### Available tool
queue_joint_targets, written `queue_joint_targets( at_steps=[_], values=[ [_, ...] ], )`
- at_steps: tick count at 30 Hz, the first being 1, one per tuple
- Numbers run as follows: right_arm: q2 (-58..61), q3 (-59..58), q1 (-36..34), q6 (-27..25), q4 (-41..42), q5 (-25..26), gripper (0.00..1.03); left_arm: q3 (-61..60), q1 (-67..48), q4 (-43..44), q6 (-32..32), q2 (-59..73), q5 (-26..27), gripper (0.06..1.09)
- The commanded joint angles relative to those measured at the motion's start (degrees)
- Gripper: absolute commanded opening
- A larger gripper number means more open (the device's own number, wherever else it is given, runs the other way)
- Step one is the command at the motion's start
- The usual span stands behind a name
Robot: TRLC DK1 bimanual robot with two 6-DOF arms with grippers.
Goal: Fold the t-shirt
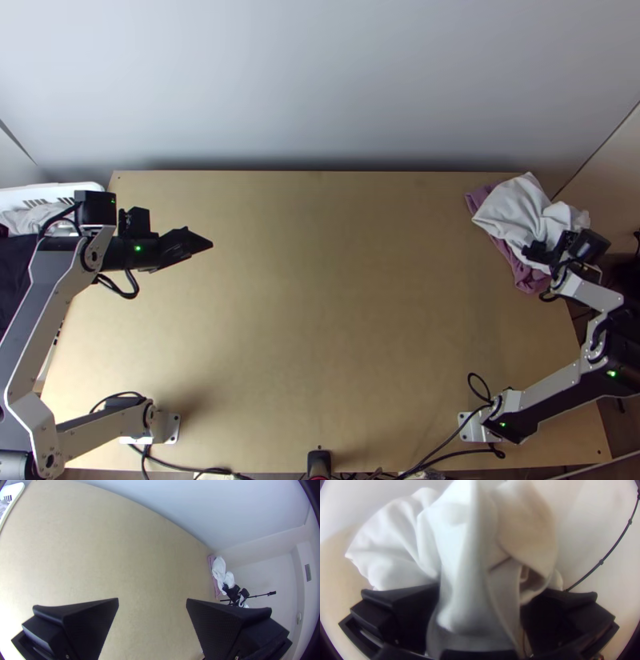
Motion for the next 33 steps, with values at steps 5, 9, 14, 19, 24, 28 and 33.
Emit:
queue_joint_targets(
  at_steps=[5,9,14,19,24,28,33],
  values=[
    [-12.16,-1.29,0.16,7.35,1.27,-4.05,0.99,-0.51,0.53,-0.42,-0.17,-1.34,0.05,1.04],
    [-21.48,-3.4,3.06,5.33,-1.63,-4.67,0.99,-0.51,1.59,-0.51,0.18,-2.4,-0.04,1.04],
    [-31.59,-5.25,5.26,4.1,-10.25,-6.78,0.99,-0.24,4.22,-0.07,0.97,-2.66,-0.04,1.04],
    [-43.54,-6.3,8.6,5.77,-19.74,-6.95,0.99,-1.39,8.35,1.07,2.91,-3.45,-2.41,1.04],
    [-59.45,-8.41,17.3,11.04,-33.27,-6.87,0.99,-5.6,12.4,5.9,3.35,-8.55,-5.23,1.04],
    [-68.85,-10.26,24.51,15.79,-39.25,-5.02,0.99,-12.46,12.84,11.44,3.88,-15.84,-9.01,1.04],
    [-75.0,-13.07,27.58,19.39,-39.43,-2.82,0.99,-20.46,12.57,17.33,3.61,-24.19,-13.84,1.04]
  ],
)
